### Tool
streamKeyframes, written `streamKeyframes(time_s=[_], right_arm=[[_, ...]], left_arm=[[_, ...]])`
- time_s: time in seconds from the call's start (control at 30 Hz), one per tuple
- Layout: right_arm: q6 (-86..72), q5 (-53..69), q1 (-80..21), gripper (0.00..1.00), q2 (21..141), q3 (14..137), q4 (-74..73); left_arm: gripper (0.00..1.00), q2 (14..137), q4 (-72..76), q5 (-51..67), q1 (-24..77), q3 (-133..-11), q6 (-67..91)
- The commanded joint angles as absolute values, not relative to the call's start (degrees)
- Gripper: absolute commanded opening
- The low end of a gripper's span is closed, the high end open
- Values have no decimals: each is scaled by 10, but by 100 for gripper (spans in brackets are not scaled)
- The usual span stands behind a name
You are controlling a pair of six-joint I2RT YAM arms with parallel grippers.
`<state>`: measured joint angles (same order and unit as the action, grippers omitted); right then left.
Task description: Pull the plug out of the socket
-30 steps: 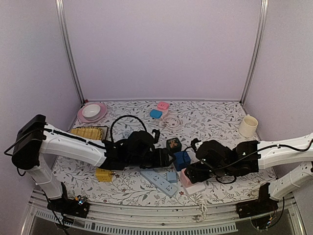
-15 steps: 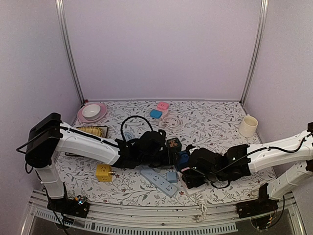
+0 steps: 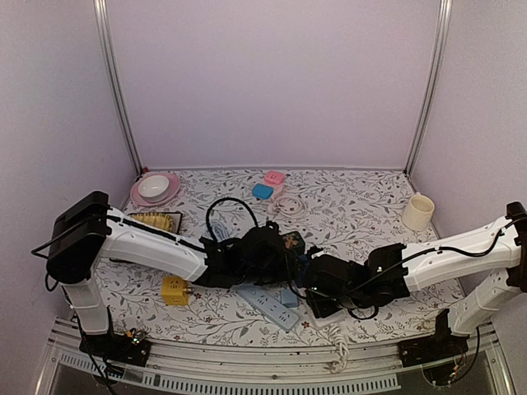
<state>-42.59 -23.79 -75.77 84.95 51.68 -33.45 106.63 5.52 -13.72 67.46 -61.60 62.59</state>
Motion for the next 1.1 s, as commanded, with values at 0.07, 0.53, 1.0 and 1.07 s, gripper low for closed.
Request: streamKeyframes(time_s=[0.07,0.53,1.0,1.07], right_arm=[[-430,-259,-772,52,856,556,-351],[-446,-300,-773,41,785,551,-363],[-395,-256,-723,40,805,553,-319],[-384,-236,-704,40,802,547,-304]], left_arm=[[67,1095,23,-151,689,-612,635],[67,1105,14,-158,693,-608,650],[67,1121,0,-153,697,-619,654],[67,1121,0,-151,697,-620,653]])
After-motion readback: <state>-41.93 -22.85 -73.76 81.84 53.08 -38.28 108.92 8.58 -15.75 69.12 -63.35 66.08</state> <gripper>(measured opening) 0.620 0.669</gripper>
